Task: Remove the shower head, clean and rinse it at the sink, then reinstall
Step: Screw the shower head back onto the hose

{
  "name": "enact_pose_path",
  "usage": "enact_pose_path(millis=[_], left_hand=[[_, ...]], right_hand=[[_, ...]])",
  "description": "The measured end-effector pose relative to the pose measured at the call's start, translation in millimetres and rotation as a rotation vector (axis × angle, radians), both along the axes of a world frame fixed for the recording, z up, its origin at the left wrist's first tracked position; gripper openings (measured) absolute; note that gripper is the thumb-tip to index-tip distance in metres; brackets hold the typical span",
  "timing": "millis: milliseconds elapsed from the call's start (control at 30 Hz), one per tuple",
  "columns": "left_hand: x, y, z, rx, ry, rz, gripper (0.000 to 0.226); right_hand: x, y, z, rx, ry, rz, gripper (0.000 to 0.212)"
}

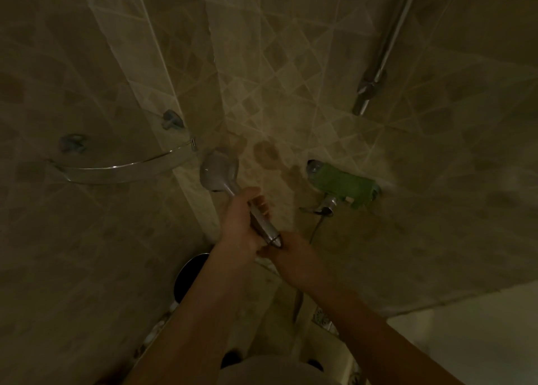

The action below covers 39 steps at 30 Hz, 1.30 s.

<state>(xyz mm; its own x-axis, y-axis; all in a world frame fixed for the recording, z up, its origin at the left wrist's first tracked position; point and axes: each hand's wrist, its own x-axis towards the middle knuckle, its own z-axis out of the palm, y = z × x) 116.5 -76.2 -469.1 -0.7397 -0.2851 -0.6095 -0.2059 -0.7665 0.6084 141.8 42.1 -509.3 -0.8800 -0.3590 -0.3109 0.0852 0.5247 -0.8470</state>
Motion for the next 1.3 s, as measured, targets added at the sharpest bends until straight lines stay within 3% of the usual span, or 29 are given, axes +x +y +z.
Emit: enact_pose_path(millis=[100, 233, 367, 500, 600, 700, 833, 900, 967, 1133, 1233, 1300], left_hand=[[0, -1, -6, 0.017, -0.049, 0.047, 0.029], [5, -4, -7, 0.125, 0.071, 0.012, 0.039], [1, -1, -1, -0.042, -0.014, -0.066, 0.020], [3, 5, -5, -0.012, -0.053, -0.009, 0.026], [8, 1, -9, 0.053, 0.071, -0.024, 0.036], [12, -9, -8, 0.170, 0.301, -0.204, 0.044], [17, -21, -11, 0.463, 0.675, -0.470, 0.037], [18, -23, -8, 0.542, 0.749, -0.486, 0.029], [16, -22, -6, 0.481, 0.674, -0.415, 0.022], [5, -3, 1, 0.044, 0.100, -0.077, 0.030], [5, 5, 1, 0.009, 0.016, 0.017, 0.035], [8, 2, 0, 0.066, 0.067, -0.006, 0.039]], right_hand=[[3, 0, -4, 0.053, -0.008, 0.040, 0.023], [3, 2, -5, -0.068, -0.172, -0.031, 0.035], [3, 4, -7, 0.005, -0.043, -0.042, 0.021], [6, 8, -4, 0.074, 0.025, 0.002, 0.014], [6, 5, 2, -0.005, -0.094, 0.019, 0.013], [7, 5, 13, -0.169, -0.317, -0.028, 0.021], [9, 10, 21, -0.380, -0.647, 0.179, 0.037], [10, 12, 24, -0.452, -0.752, 0.247, 0.038], [11, 10, 26, -0.473, -0.734, 0.207, 0.035], [13, 0, 15, -0.208, -0.305, -0.131, 0.028], [14, -1, 13, -0.163, -0.250, -0.081, 0.015], [13, 1, 13, -0.184, -0.272, -0.049, 0.023]])
